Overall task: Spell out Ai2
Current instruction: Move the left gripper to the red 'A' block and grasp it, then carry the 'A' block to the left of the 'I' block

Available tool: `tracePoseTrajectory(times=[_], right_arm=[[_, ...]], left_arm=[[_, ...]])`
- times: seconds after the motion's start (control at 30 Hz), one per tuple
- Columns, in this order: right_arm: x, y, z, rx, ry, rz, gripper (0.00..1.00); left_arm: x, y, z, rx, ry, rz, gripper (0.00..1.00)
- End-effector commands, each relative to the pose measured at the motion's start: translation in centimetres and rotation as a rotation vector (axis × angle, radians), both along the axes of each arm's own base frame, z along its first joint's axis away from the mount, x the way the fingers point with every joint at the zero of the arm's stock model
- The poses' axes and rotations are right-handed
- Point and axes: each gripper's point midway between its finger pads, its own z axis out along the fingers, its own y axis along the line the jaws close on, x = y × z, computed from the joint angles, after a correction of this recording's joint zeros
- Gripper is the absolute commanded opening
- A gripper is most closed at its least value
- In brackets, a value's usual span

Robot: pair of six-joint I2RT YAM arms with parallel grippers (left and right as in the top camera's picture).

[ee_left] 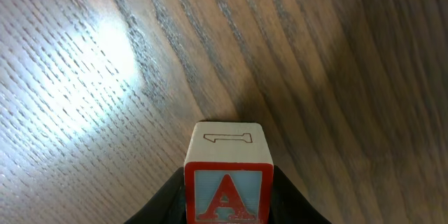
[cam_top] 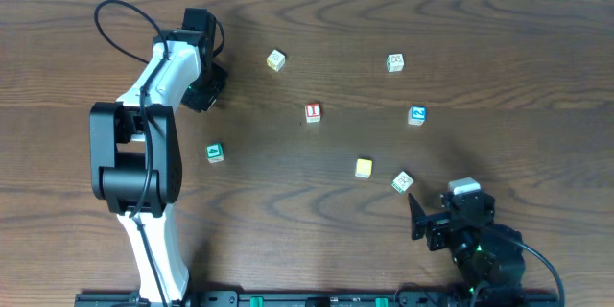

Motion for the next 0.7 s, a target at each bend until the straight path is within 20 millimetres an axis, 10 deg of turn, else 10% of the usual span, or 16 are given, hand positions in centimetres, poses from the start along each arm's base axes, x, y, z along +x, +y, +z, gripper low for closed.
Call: tracePoseTrajectory(times=[0.0, 0.2, 0.67], right_arm=[[0.0, 0.0, -0.5, 0.004, 0.01, -0.002, 0.99], [0.0, 0.0, -0.5, 0.004, 0.011, -0.002, 0.99], [0.0, 0.0, -0.5, 0.004, 0.01, -0.002, 0.99]], left_arm=[[-0.3, 0.2, -0.6, 0.021, 0.031, -0.076, 0.2], [-0.2, -1.0, 0.1, 0.021, 0.033, -0.263, 0.06], [-1.3, -15.2, 2.4, 0.16, -0.039, -0.968, 0.06]])
